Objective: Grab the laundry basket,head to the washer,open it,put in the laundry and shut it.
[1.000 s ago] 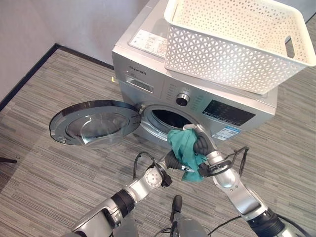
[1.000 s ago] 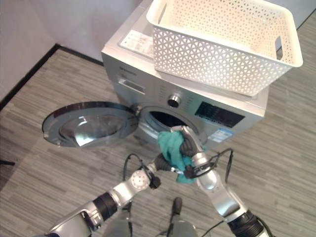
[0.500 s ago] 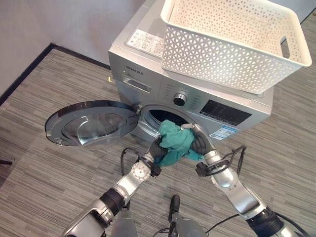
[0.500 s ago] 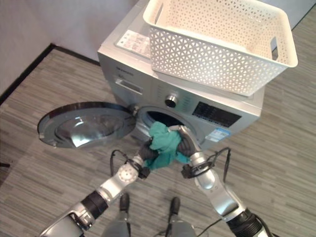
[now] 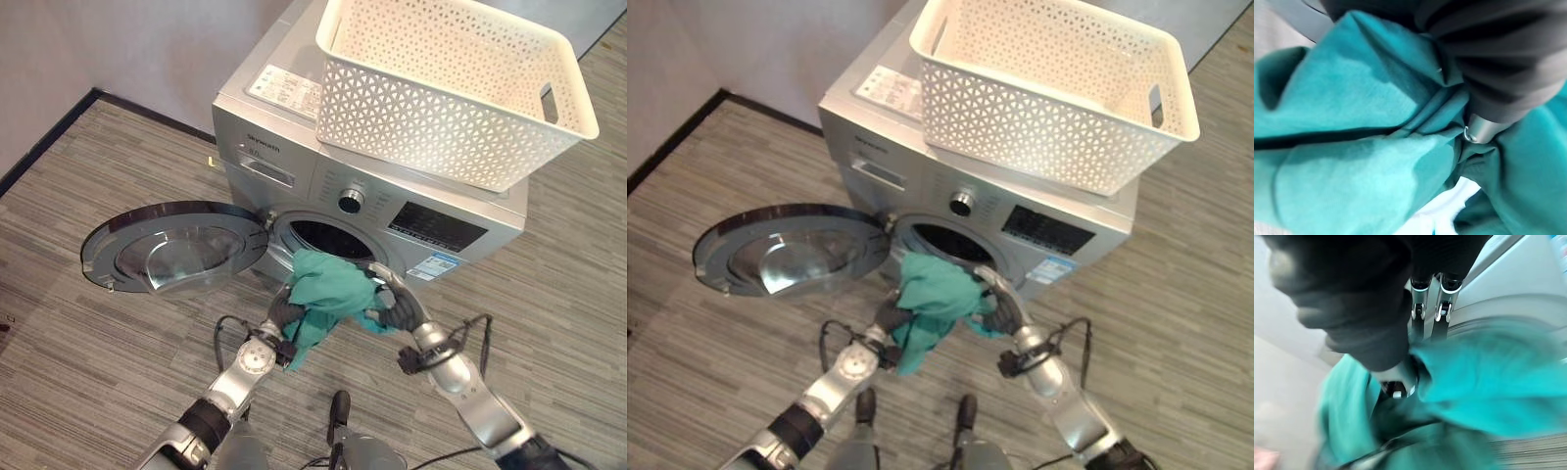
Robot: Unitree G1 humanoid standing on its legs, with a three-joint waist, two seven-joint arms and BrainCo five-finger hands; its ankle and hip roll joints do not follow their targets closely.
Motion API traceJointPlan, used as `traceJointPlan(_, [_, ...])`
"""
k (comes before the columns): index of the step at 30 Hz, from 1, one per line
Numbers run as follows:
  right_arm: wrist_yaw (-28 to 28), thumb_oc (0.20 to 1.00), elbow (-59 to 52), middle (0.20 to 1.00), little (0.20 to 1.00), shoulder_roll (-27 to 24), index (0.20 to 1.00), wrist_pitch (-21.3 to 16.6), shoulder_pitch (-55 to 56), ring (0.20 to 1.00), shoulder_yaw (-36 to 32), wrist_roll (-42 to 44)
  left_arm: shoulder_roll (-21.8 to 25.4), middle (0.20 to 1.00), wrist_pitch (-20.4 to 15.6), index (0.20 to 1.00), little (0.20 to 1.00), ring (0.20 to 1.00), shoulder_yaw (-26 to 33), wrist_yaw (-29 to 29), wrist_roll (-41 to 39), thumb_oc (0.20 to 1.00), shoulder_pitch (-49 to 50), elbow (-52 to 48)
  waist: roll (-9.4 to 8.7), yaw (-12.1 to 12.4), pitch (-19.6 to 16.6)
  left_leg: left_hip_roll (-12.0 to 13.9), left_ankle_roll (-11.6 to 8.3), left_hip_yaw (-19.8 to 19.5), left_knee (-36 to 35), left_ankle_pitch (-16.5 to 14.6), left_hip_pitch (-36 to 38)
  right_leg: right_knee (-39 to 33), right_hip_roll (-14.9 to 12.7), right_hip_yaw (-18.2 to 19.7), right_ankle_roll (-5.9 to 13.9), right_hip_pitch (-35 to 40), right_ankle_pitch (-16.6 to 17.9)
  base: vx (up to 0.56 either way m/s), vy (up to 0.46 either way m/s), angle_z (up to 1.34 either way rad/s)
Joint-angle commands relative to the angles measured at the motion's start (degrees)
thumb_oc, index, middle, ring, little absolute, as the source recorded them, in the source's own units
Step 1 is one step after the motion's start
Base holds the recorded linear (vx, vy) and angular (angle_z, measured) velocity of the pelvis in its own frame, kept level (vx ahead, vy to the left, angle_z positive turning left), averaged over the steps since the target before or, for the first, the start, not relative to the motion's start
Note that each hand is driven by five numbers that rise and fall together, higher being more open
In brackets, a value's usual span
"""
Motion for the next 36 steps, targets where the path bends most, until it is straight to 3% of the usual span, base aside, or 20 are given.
traceJointPlan(1, [-0.8,1.0,-1.7,1.0,1.0,-2.1,1.0,-1.3,2.7,1.0,-5.4,-3.1,-0.4,0.2,-4.3,0.2,0.2,0.2,1.4,0.1,0.0,0.2,-2.4,2.4,0.78,0.1,-1.4,1.1,-0.47,0.6,0.3,-0.8,-4.2,0.6,2.5,-1.7,0.71,8.1,-11.5,0.01,0.009,-0.04])
traceJointPlan(3, [-1.2,1.0,-0.3,1.0,1.0,-2.6,1.0,-1.2,8.1,1.0,-9.9,-5.5,1.2,0.2,-4.8,0.2,0.2,0.2,3.5,-0.5,0.3,0.2,0.3,2.2,0.91,-0.4,-1.7,1.1,-0.47,0.8,0.3,-0.9,-4.2,0.6,2.4,-1.7,0.89,8.1,-11.4,0.01,0.014,-0.04])
traceJointPlan(5, [-1.2,1.0,-0.4,1.0,1.0,-2.6,1.0,-1.2,8.4,1.0,-10.1,-5.6,1.2,0.2,-4.8,0.2,0.2,0.2,3.4,-0.5,0.3,0.2,0.4,2.2,0.94,-0.3,-1.8,1.1,-0.47,0.8,0.3,-0.9,-4.2,0.6,2.4,-1.7,0.9,8.1,-11.4,0.0,0.004,-0.02])
traceJointPlan(8, [-1.6,1.0,10.2,1.0,1.0,-0.8,1.0,-0.9,12.6,1.0,-12.6,-5.0,2.1,0.2,-5.9,0.2,0.2,0.2,4.8,-2.1,-1.1,0.2,3.8,1.5,1.32,-0.6,-2.1,0.9,-0.26,0.8,0.3,-1.2,-4.1,0.6,2.2,-1.7,1.07,8.3,-11.4,0.01,0.005,-0.07])
traceJointPlan(12, [-2.9,1.0,31.9,1.0,1.0,2.0,1.0,-0.2,7.6,1.0,-9.7,-4.4,2.3,0.2,-6.4,0.2,0.2,0.2,3.9,-5.6,-4.0,0.2,6.1,0.3,2.14,0.1,-2.0,0.6,0.27,0.4,0.3,-1.0,-4.4,0.6,2.0,-1.7,0.95,8.2,-11.3,-0.01,-0.002,0.02])
traceJointPlan(14, [-3.2,1.0,35.9,1.0,1.0,2.9,1.0,-0.2,6.4,1.0,-9.1,-3.9,2.4,0.2,-6.5,0.2,0.2,0.2,3.5,-6.4,-4.5,0.2,6.4,0.0,2.45,0.4,-2.1,0.5,0.34,0.2,0.3,-0.8,-4.6,0.6,2.0,-1.7,0.88,8.1,-11.2,0.0,0.0,0.0])
traceJointPlan(16, [-4.0,1.0,49.5,1.0,1.0,4.9,1.0,-0.1,2.5,1.0,-7.6,-0.9,2.8,0.2,-6.2,0.2,0.2,0.2,1.4,-8.7,-4.7,0.2,6.8,-1.2,3.39,1.2,-2.3,-0.2,0.43,-0.7,0.3,-0.8,-4.5,0.6,1.9,-2.3,0.65,8.7,-11.4,0.03,0.007,0.03])
traceJointPlan(18, [-4.1,1.0,49.7,1.0,1.0,4.9,1.0,-0.2,2.3,1.0,-7.5,-0.9,2.8,0.2,-6.1,0.2,0.2,0.2,1.4,-8.7,-4.7,0.2,6.7,-1.3,3.37,1.1,-2.3,-0.2,0.44,-0.8,0.3,-0.7,-4.5,0.6,1.9,-2.4,0.66,8.8,-11.4,0.01,0.005,0.04])
traceJointPlan(26, [-5.2,1.0,76.7,1.0,1.0,9.4,1.0,0.2,-5.3,1.0,-7.5,8.1,2.0,0.2,-5.1,0.2,0.2,0.2,-1.2,-11.7,-6.2,0.2,6.0,-1.3,5.19,2.8,-2.4,-1.9,0.44,-2.5,0.3,-0.8,-4.8,0.6,1.6,-4.0,0.55,10.1,-12.2,0.03,0.005,0.1])
traceJointPlan(36, [-4.6,1.0,80.2,1.0,1.0,12.4,1.0,0.1,-6.0,1.0,-6.6,11.9,-0.5,0.2,-5.4,0.2,0.2,0.2,-2.4,-10.4,-10.5,0.2,0.3,1.0,3.79,2.7,0.9,-2.7,1.84,-2.8,1.3,-0.6,-7.8,4.0,0.8,-4.0,-0.2,6.9,-14.0,-0.03,-0.005,0.06])
